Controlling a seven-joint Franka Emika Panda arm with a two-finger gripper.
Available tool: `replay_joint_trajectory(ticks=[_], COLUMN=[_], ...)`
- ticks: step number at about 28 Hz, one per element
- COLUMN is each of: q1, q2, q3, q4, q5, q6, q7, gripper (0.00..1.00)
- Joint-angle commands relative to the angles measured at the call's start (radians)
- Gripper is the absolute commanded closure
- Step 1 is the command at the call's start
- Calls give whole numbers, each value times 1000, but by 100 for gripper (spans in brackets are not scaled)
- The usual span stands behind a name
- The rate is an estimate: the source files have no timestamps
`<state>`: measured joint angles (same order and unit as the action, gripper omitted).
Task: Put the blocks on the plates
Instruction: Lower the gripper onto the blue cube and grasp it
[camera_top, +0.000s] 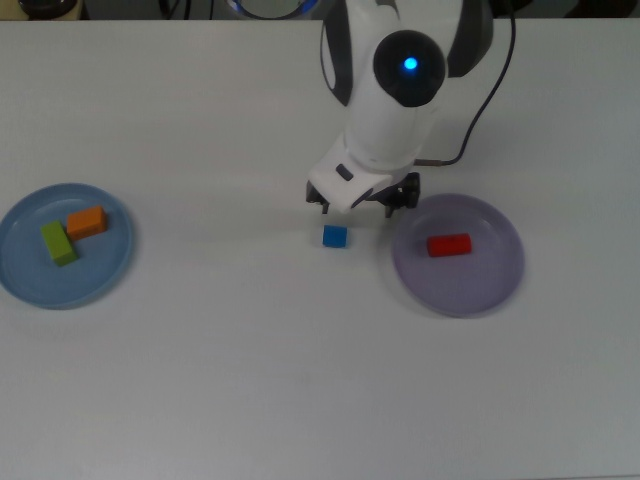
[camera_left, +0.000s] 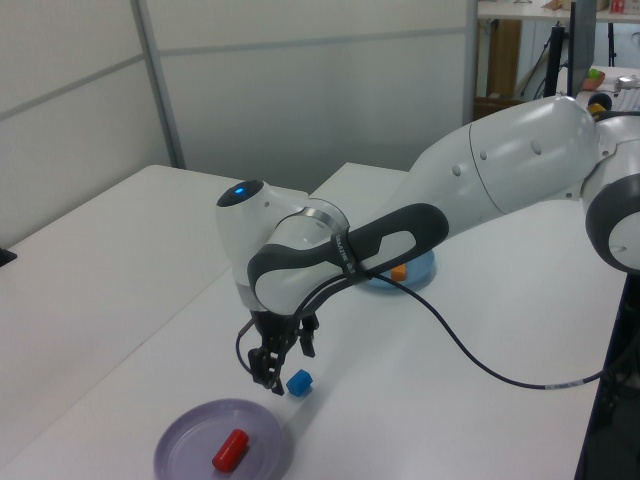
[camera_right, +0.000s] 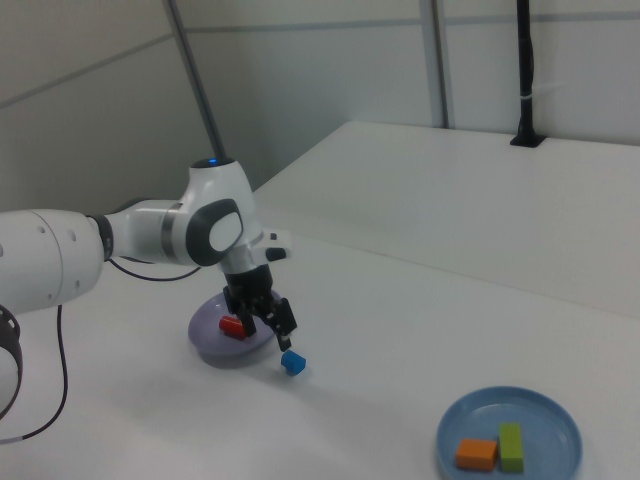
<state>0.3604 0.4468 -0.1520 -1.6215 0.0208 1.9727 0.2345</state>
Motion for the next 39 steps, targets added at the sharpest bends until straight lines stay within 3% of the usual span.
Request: replay_joint_trajectory(ticks=[1, 10, 14, 19, 20, 22, 37, 39], q1=[-23, -48, -48, -48, -49, -49, -43, -35], q2=[-22, 53, 55, 52, 52, 49, 10, 12], q3=[-4, -4, -4, -3, -3, -3, 8, 32], q4=[-54, -49, -49, -49, -46, -44, -14, 8], q5=[-13, -15, -13, -9, -8, -5, 2, 2], q6=[37, 121, 127, 127, 127, 126, 120, 120], q7=[-70, -72, -73, -116, -118, -118, -115, -106], gripper=[0, 9, 12, 68, 85, 98, 100, 100])
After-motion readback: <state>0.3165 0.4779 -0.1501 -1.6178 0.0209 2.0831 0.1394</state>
